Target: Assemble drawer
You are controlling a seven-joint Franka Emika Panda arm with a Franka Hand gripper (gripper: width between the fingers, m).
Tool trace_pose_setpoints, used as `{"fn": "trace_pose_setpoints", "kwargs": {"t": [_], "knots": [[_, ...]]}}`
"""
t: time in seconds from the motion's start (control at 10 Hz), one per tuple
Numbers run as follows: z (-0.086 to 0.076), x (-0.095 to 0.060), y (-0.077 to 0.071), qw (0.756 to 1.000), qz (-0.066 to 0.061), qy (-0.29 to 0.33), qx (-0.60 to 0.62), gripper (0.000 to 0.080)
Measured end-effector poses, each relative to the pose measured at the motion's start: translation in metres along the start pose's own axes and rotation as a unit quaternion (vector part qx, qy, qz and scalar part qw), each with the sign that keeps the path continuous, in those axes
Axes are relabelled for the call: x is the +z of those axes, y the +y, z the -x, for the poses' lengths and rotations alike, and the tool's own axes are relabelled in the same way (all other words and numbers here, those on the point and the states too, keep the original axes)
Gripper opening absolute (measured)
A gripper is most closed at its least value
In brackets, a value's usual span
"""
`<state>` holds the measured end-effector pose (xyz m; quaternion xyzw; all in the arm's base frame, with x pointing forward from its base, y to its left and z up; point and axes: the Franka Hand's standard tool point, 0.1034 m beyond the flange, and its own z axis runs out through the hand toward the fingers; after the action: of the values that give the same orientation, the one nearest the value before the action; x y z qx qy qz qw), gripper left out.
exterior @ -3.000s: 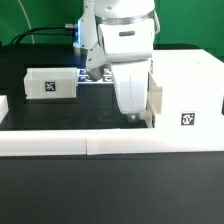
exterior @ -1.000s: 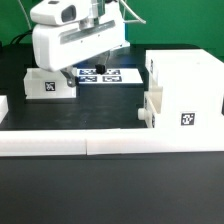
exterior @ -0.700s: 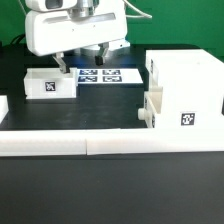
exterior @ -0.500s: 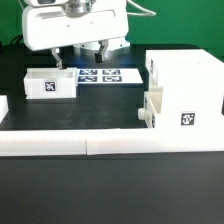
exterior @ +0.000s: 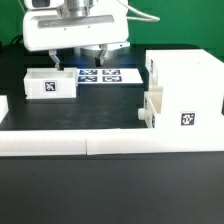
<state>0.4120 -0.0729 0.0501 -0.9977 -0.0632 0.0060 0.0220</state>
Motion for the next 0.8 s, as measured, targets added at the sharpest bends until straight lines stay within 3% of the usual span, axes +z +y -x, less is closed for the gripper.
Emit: {"fn": "trace_pose_setpoints", "kwargs": {"t": [0.2, 0.3, 0.5, 0.8], "knots": [[0.03, 0.015, 0.01, 1.0, 0.007, -0.001, -0.012, 0.0649], [0.04, 0.022, 0.008, 1.0, 0.01, 0.0, -0.011, 0.0649], [0.047, 0.037, 0.009, 1.0, 0.018, 0.007, -0.01, 0.0649], [0.041, 0.044, 0.006, 1.0, 0.016, 0.004, -0.015, 0.0649]]}}
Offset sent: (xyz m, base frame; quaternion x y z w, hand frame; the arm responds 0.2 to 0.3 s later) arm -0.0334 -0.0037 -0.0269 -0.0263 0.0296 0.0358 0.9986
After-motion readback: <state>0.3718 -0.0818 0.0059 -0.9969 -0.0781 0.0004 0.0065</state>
